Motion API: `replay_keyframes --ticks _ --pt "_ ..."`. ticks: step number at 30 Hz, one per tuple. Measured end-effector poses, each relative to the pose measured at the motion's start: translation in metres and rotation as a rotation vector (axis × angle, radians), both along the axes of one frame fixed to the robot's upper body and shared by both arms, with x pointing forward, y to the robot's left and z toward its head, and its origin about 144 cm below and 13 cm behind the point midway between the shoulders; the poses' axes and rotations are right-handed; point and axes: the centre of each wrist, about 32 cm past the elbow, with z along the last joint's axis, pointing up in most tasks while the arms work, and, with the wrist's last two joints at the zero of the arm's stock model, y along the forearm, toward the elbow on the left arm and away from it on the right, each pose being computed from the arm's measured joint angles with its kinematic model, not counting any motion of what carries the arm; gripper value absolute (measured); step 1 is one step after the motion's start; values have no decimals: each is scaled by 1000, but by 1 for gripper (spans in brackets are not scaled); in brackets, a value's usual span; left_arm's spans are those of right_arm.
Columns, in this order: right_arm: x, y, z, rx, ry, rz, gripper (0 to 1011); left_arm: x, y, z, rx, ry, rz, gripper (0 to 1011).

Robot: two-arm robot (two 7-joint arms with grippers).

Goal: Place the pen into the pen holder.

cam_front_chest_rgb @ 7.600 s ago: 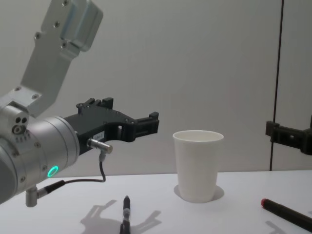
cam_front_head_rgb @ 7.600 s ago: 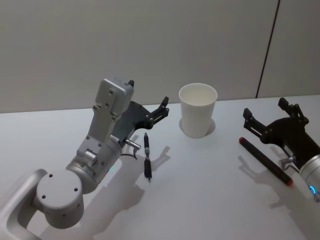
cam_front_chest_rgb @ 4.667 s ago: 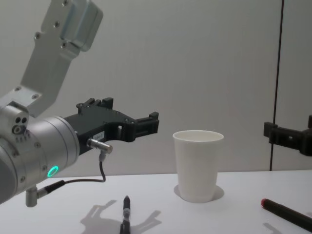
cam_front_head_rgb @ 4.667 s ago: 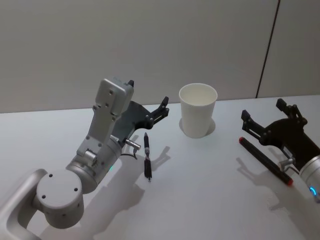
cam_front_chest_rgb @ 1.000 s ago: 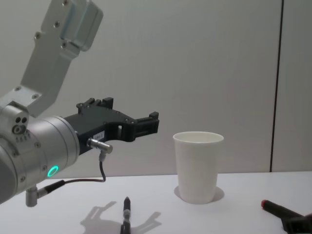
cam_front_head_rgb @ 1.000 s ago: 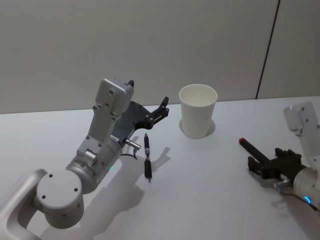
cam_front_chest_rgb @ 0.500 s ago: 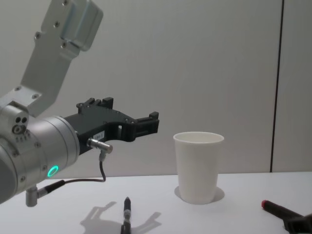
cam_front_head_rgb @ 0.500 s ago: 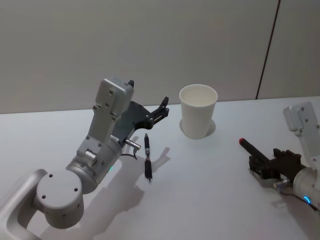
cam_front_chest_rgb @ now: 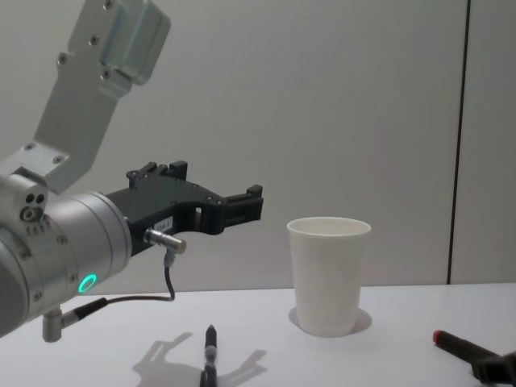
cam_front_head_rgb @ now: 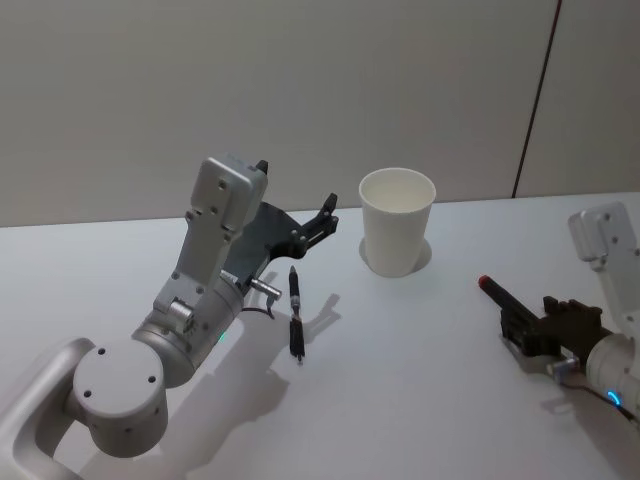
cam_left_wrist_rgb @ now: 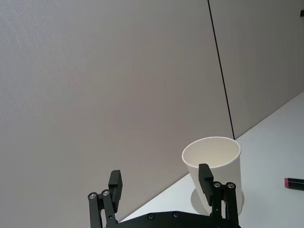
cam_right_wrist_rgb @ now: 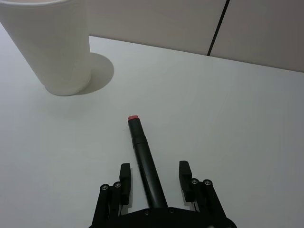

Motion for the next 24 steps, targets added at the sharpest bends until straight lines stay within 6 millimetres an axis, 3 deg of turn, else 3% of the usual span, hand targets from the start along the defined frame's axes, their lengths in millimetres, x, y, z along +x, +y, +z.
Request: replay_keyframes --ticks 16,24 --pt "1 0 0 7 -4 1 433 0 0 0 0 0 0 1001" --pt "1 0 -1 9 -7 2 179 0 0 0 0 0 0 1001"
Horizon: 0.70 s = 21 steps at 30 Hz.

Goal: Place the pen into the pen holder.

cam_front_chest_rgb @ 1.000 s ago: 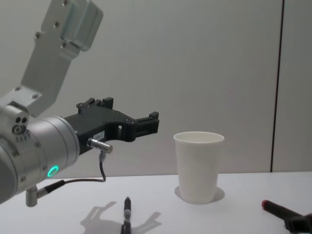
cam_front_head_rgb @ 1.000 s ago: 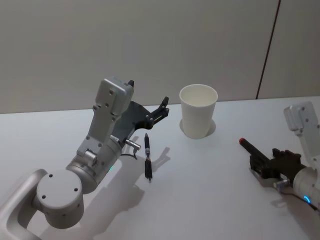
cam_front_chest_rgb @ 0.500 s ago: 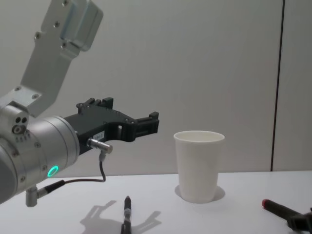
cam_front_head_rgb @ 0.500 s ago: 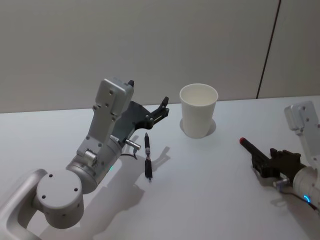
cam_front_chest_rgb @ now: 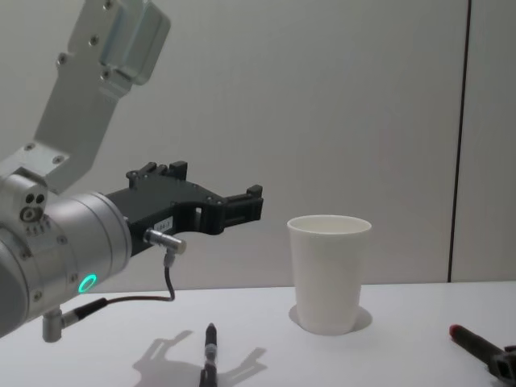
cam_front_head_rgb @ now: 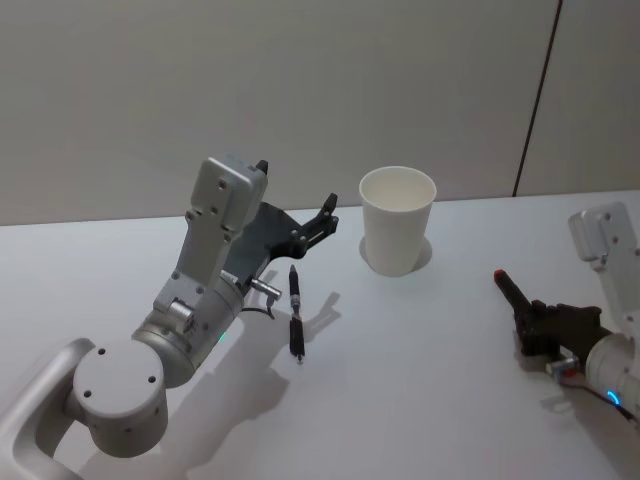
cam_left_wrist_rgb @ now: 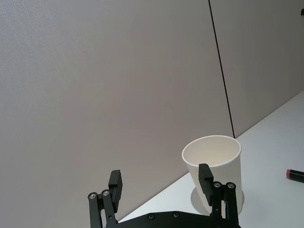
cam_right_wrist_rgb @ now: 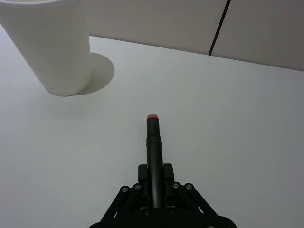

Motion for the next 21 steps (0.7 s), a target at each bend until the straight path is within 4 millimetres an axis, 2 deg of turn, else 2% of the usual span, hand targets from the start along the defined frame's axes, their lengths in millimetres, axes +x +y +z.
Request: replay_keyframes --ticks 21 --pt "0 0 -1 4 -114 17 172 0 0 0 0 0 0 1001"
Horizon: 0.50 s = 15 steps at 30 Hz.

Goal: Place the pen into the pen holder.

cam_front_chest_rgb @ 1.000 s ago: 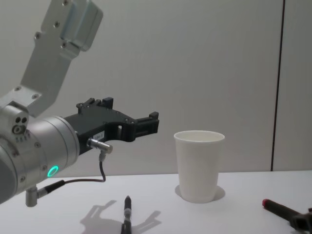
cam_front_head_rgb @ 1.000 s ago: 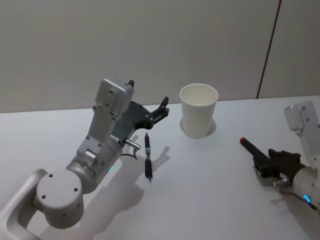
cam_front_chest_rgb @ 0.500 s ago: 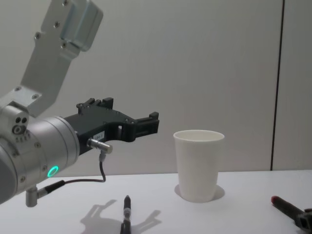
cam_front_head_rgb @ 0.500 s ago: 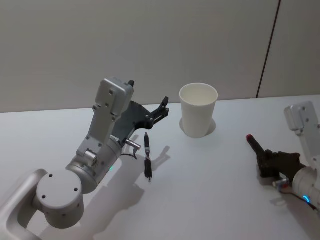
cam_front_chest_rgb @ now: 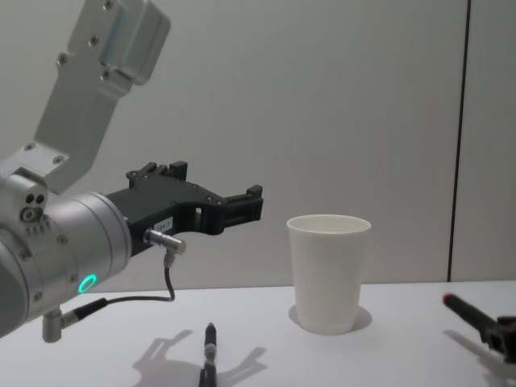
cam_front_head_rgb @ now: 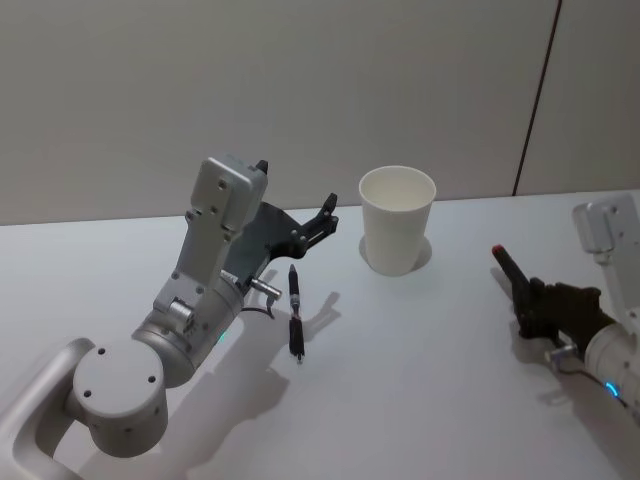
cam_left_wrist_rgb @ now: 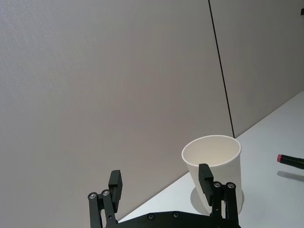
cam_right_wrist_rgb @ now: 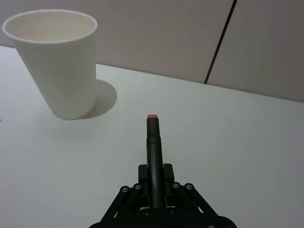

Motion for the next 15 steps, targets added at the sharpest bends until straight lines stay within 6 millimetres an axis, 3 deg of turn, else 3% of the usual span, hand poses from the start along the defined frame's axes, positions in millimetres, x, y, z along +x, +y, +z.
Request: replay_keyframes --ticks 15 --pt "4 -1 8 21 -193 17 172 0 0 0 0 0 0 1001"
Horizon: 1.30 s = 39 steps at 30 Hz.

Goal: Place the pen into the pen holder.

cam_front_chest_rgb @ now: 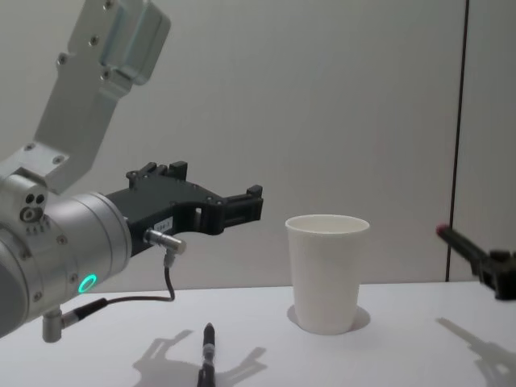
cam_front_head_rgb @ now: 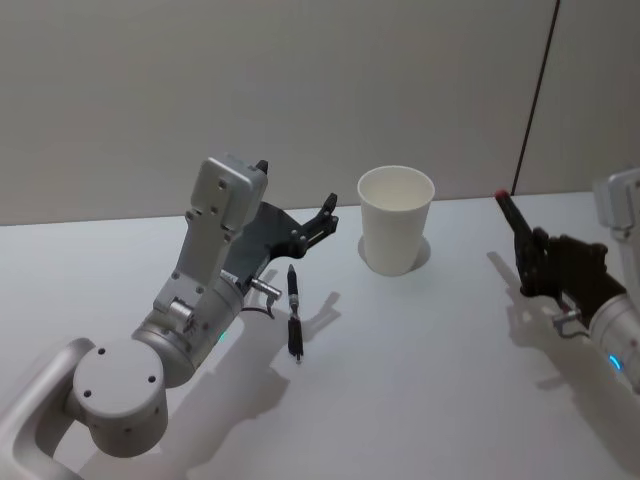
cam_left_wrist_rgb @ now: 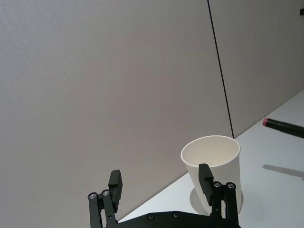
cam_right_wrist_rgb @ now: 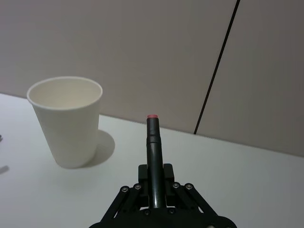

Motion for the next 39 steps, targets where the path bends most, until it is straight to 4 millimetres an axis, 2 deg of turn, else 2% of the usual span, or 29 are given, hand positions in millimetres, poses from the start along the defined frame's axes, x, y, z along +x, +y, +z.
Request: replay_keyframes --ticks 15,29,39 --pt "17 5 15 52 -231 51 172 0 0 0 0 0 0 1001" --pt "61 32 23 91 -428 147 172 0 0 0 0 0 0 1001" --pt "83 49 23 68 -469 188 172 0 0 0 0 0 0 1001"
